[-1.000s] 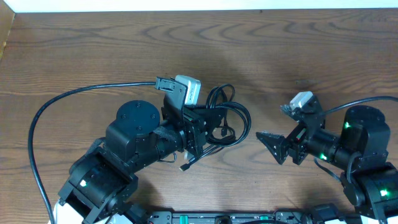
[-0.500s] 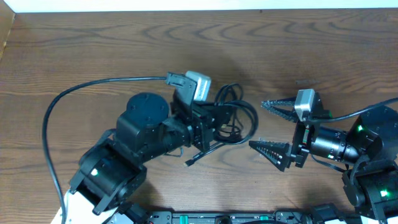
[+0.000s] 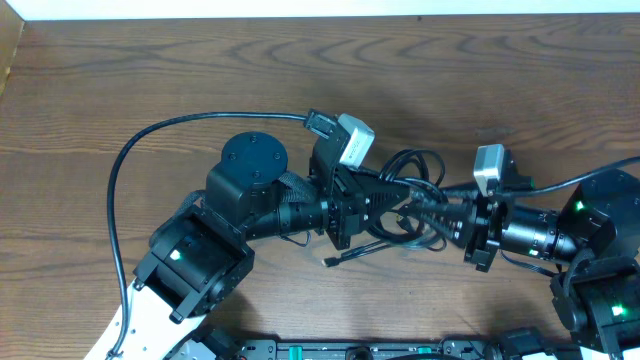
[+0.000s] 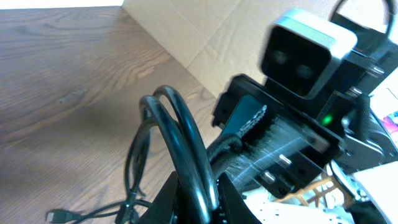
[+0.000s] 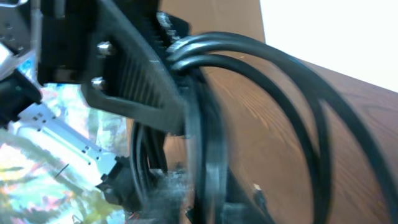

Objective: Untangle cables

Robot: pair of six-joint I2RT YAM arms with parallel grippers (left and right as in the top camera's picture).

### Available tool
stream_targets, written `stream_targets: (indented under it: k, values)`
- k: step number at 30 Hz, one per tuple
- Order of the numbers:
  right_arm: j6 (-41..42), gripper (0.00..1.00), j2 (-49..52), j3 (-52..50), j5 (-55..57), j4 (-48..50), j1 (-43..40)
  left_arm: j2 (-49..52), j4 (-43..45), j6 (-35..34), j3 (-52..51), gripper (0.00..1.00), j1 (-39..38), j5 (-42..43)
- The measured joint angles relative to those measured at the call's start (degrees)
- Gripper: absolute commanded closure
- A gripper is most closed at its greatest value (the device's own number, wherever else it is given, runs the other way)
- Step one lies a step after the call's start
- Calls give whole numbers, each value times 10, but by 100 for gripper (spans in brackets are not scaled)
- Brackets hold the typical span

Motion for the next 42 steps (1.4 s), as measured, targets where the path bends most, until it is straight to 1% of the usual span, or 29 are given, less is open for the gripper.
stream_targets:
  k: [1,3,4,5,6,7,9,14,16,20,22,23,24,25,26,27,28,38,39,41,42]
  values:
    - [1,99,0,0,0,0,-2,0,0,2,0,83,0,0]
    - [1,99,0,0,0,0,-2,0,1,7,0,51,0,1]
    - [1,99,0,0,2,-1,-2,0,2,7,0,39,0,1]
    - [1,99,0,0,6,-2,-2,0,3,6,1,28,0,1]
    - [1,99,0,0,12,-2,-2,0,3,6,1,21,0,1]
    - [1,99,0,-1,17,-2,-2,0,4,7,1,17,0,1]
    - [6,99,0,-1,39,-2,-2,0,1,-2,1,14,1,-1]
    - [48,99,0,-1,117,9,-5,0,-23,-57,2,6,14,-31]
    - [60,99,0,-2,131,21,-7,0,-29,-74,2,5,18,-45]
    - [79,99,0,-2,151,49,-8,-3,-38,-107,2,5,21,-75]
    - [83,99,0,-2,152,50,-8,-3,-38,-114,2,8,21,-80]
    - [86,99,1,-2,151,50,-8,-3,-38,-116,2,13,21,-84]
    - [87,99,1,-2,150,50,-8,-3,-38,-121,2,20,21,-86]
    - [89,99,0,-2,149,50,-8,-3,-38,-122,2,28,21,-89]
    - [90,99,0,-2,147,49,-8,-3,-37,-124,2,39,21,-90]
    - [91,99,0,-2,146,49,-8,-3,-37,-125,2,48,21,-90]
    - [91,99,0,-2,145,49,-8,-3,-37,-125,2,52,21,-91]
    - [103,99,1,-2,130,54,-8,-3,-37,-128,2,52,21,-92]
    - [106,99,1,-2,129,59,-8,-3,-37,-128,2,53,21,-92]
    - [110,99,1,-2,123,71,-8,-3,-37,-130,2,67,21,-92]
    - [112,99,0,-2,120,76,-8,-3,-37,-132,2,72,21,-92]
